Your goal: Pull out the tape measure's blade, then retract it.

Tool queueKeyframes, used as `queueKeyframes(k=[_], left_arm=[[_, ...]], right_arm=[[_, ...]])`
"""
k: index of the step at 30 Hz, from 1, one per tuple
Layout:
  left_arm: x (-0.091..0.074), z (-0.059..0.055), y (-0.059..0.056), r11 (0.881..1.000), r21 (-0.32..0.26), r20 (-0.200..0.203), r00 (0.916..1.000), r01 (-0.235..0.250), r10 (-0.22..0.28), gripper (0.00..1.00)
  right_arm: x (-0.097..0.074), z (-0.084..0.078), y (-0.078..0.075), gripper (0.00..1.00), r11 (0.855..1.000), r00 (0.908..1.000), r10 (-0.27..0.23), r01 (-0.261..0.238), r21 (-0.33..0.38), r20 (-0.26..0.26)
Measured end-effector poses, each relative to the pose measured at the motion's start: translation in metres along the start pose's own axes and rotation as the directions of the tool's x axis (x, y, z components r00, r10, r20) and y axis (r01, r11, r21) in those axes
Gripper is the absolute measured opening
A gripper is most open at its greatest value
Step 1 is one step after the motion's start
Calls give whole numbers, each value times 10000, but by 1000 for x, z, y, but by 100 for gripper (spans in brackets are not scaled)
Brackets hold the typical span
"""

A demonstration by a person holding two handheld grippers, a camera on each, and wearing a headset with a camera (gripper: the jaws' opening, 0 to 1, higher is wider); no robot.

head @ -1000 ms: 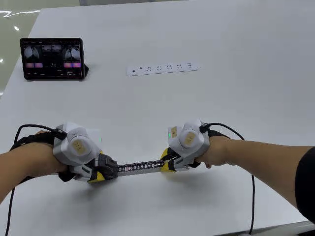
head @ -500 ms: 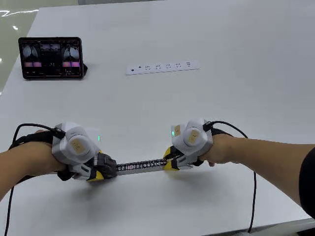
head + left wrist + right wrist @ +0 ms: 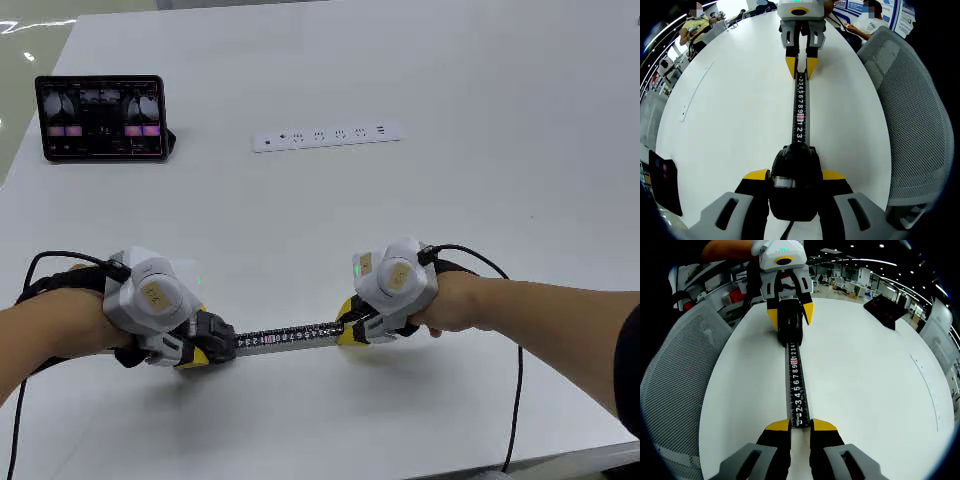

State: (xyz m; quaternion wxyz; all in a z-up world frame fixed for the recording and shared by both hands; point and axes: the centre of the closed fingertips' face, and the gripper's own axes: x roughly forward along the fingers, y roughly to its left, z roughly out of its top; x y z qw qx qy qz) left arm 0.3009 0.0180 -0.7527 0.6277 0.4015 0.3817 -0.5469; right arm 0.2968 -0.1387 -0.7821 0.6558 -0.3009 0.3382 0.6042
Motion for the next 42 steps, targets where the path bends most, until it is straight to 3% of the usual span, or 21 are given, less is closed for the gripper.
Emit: queueKeyframes(k=[42], left_arm=[[0,0,0,10000,2,43,10000,-25,25,33]], right_arm=[[-18,-21,-2,10,9997,9998,-140,142,193,-124]])
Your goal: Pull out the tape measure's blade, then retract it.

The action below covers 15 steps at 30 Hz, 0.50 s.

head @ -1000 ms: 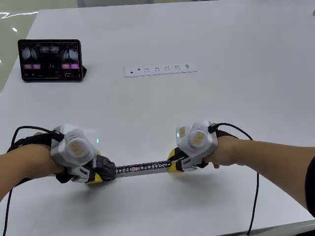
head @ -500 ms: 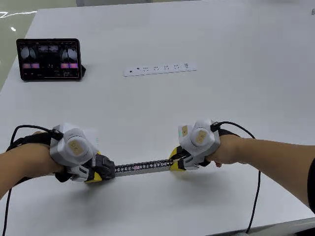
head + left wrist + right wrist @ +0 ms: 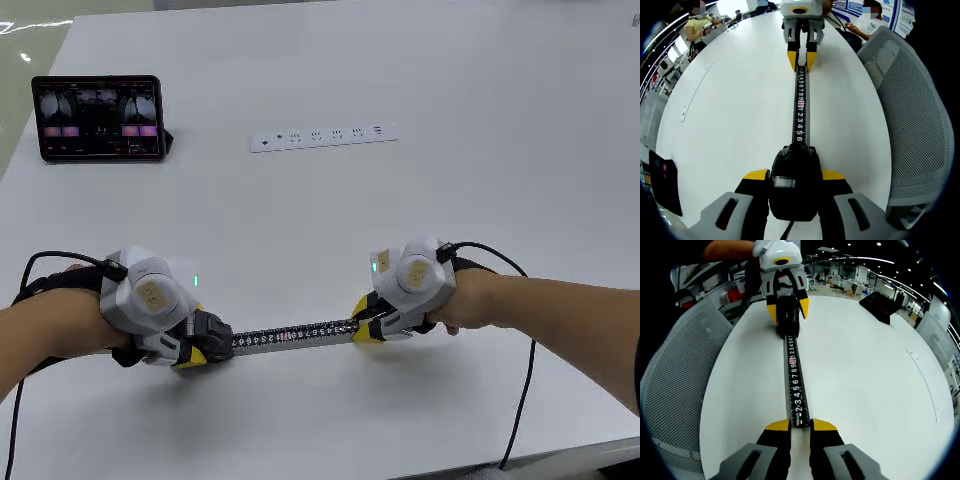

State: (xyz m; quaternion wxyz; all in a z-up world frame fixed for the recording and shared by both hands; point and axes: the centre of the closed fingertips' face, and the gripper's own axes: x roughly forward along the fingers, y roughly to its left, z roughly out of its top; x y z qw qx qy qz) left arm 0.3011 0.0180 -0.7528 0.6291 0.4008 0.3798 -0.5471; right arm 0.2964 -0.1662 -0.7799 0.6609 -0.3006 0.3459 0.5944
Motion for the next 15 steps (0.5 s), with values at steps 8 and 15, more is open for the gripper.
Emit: queueKeyframes(k=[8,15], left_arm=[[0,0,0,10000,-7,0,10000,0,0,33],[0,0,-1,10000,-4,5,10000,-6,6,33]], right_arm=[[-3,-3,0,10,10000,10000,-10,10,62,-26],[-5,-7,0,10,10000,10000,-15,16,85,-71]])
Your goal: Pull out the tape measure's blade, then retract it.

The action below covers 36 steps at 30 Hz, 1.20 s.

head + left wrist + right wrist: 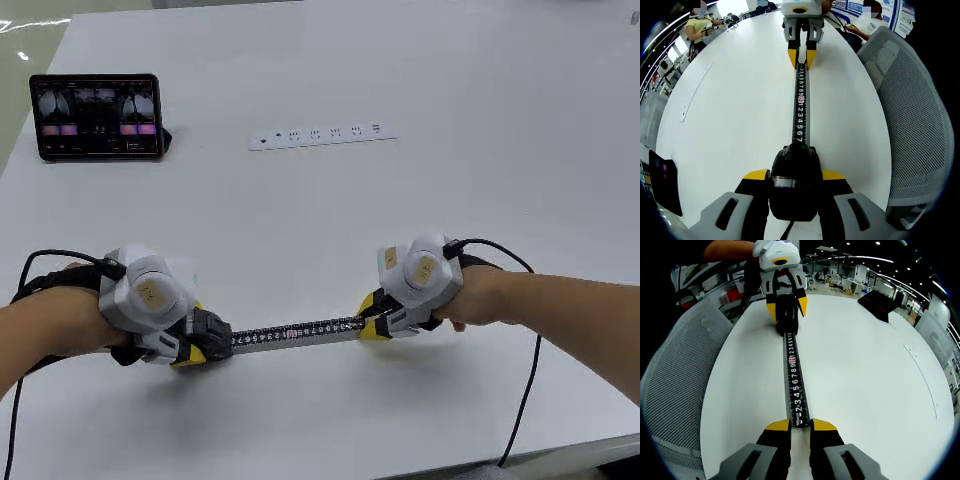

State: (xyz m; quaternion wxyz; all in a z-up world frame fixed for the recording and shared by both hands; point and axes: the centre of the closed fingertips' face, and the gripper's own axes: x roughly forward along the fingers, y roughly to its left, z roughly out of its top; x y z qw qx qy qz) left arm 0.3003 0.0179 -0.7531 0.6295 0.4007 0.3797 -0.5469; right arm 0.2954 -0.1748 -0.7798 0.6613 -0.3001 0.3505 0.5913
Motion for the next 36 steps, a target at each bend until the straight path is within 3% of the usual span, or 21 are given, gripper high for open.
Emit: queueKeyframes(k=[36], left_arm=[[-1,0,0,10000,-1,13,10000,3,-3,33]], right_arm=[[-13,-17,-4,10,9999,9998,-72,74,145,-160]])
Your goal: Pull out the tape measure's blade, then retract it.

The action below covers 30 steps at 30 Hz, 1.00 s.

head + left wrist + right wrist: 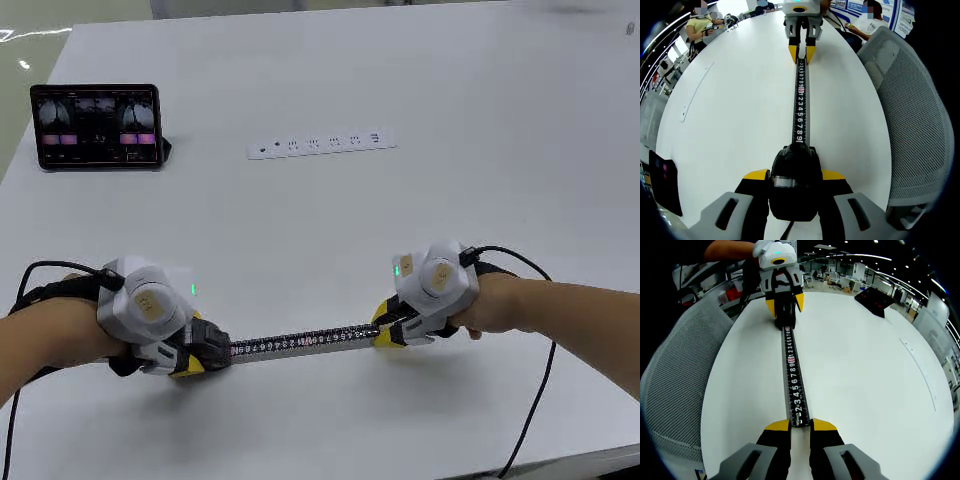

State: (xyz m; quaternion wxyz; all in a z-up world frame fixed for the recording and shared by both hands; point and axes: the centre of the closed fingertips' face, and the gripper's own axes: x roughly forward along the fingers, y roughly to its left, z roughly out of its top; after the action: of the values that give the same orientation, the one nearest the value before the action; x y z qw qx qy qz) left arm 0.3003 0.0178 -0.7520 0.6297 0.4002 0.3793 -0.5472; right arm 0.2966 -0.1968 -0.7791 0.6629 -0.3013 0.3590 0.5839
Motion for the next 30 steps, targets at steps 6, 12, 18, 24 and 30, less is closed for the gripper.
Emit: queueKeyframes(k=[6,12,18,24,30], left_arm=[[0,0,1,10000,-5,4,10000,0,0,33],[-1,0,0,10000,-6,1,10000,6,-6,33],[0,0,1,10000,2,-18,10000,6,-6,33],[0,0,1,10000,-1,-31,10000,11,-11,33],[1,-1,1,10000,7,-43,10000,12,-12,33]], right_arm=[[-1,-2,0,10,10000,10000,-5,5,-18,-37],[-4,-5,-1,10,10000,10000,-16,17,27,-60],[-6,-8,-2,10,10000,10000,-35,36,76,-53],[-8,-12,-3,10,9999,10000,-34,35,103,-77],[-10,-15,-3,10,9999,9999,-33,34,118,-104]])
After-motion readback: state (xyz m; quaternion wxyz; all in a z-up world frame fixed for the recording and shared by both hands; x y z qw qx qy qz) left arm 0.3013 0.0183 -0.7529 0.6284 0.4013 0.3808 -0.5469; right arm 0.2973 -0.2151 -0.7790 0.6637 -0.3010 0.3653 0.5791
